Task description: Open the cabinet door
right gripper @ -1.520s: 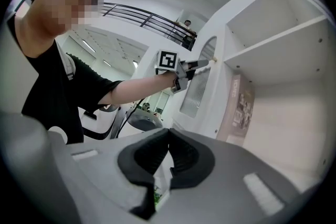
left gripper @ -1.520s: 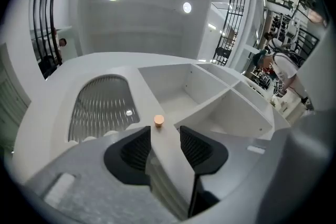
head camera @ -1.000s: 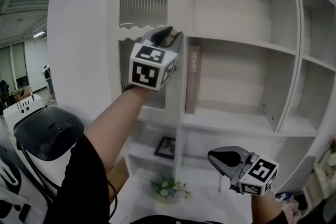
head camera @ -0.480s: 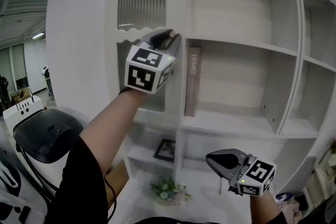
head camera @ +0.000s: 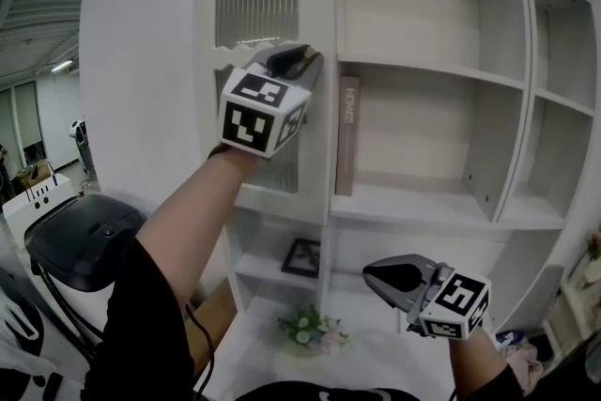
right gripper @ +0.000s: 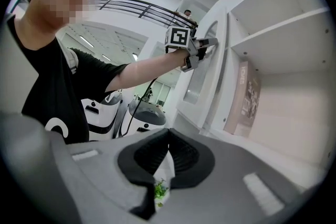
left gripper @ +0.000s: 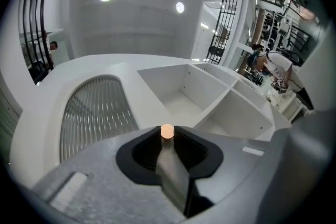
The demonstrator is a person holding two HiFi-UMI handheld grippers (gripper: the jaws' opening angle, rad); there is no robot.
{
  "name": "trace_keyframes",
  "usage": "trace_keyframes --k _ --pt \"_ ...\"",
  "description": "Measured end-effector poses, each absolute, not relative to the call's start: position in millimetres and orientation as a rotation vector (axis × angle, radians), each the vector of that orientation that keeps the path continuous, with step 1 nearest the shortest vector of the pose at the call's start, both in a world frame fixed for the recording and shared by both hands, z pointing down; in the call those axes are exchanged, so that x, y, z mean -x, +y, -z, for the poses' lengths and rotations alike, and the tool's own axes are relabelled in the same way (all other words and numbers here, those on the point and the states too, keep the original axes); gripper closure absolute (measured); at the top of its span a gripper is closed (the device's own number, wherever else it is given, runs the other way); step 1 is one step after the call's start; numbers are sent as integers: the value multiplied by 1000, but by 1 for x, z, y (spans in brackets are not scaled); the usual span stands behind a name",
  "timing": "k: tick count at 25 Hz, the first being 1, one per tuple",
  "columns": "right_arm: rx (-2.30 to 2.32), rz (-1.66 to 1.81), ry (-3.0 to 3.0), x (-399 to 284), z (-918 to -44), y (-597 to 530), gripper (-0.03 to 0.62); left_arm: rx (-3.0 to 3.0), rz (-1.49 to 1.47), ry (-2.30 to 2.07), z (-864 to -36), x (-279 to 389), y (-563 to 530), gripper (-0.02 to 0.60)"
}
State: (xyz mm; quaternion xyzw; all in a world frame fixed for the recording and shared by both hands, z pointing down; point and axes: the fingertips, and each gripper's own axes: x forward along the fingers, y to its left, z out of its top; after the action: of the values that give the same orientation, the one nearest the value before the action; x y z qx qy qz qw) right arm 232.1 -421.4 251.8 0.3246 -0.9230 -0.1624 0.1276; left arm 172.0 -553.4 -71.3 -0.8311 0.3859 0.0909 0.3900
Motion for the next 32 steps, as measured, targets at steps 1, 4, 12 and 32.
trace_keyframes --k 1,4,12,32 --pt "-944 485 -2677 -229 -250 -418 600 2116 -227 976 71 -171 -551 503" --pt "-944 496 -2679 -218 -243 -405 600 2139 -236 948 70 -166 -542 503" --pt "-941 486 -2690 -184 -234 -393 600 2186 -222 875 72 -150 -520 505" --pt "-1010 366 -2719 -107 -244 -350 600 2266 -257 740 72 -92 -469 505"
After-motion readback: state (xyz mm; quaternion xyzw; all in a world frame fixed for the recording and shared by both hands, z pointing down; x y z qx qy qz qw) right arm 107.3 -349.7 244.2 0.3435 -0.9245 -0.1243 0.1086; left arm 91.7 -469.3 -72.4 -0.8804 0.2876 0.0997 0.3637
